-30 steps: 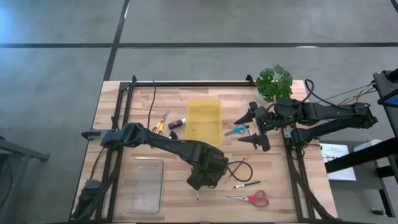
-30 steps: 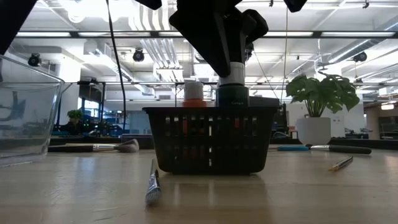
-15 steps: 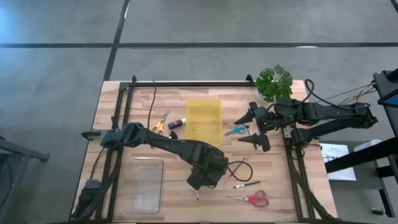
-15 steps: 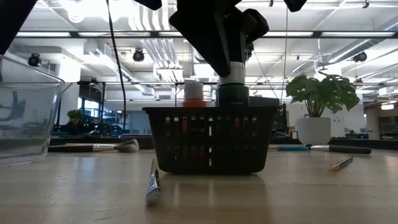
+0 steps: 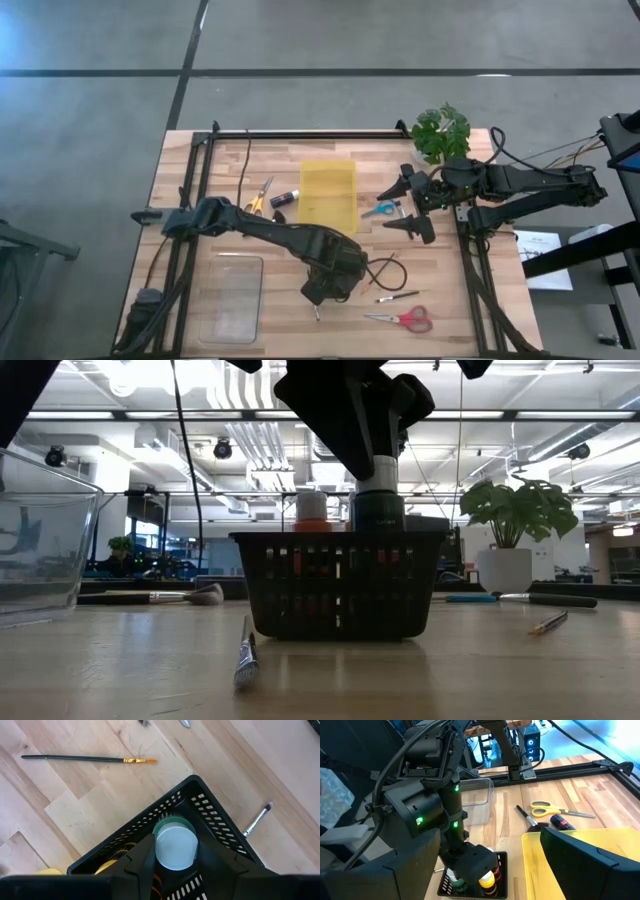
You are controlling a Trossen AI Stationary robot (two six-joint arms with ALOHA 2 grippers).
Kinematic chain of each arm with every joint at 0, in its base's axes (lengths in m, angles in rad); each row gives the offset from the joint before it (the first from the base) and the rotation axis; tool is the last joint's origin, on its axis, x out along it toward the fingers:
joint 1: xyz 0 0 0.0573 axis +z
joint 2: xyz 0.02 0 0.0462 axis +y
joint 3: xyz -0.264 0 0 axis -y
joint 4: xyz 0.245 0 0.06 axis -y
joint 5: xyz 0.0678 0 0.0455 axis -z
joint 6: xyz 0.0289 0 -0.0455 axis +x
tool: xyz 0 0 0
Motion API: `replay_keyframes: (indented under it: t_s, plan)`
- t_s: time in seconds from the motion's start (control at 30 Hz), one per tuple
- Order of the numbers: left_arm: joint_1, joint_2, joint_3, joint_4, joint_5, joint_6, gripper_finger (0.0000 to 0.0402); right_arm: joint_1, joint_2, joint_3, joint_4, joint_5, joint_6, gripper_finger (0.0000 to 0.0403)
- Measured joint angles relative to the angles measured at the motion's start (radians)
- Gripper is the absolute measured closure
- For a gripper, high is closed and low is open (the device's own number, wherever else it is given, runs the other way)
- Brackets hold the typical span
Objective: Pick & Place Paint Supplies
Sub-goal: Put the green paint bottle into the black bin, then put the purple paint bottle into the black bin
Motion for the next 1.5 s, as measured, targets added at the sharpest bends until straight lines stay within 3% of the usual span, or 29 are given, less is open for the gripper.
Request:
replay_keyframes:
  t_s: [0.2,0.57,0.93,1.3,1.5]
  plan:
    - [0.002,0.000,0.000,0.005,0.015,0.000,0.0259,0.000,0.000,0.000,0.000,0.000,-0.001,0.0060]
    - [0.002,0.000,0.000,0.008,0.011,0.005,0.0169,0.000,0.000,0.000,0.000,0.000,-0.002,0.0060]
    - [0.012,-0.007,0.000,0.013,0.004,0.016,0.0164,0.000,0.000,0.000,0.000,0.000,-0.005,0.0060]
    - [0.027,-0.100,0.000,0.006,-0.002,0.019,0.0164,0.000,0.000,0.000,0.002,0.000,-0.001,0.0060]
    - [0.047,-0.189,0.000,-0.200,-0.195,-0.020,0.0164,0.000,-0.013,0.000,0.003,0.000,0.000,0.0060]
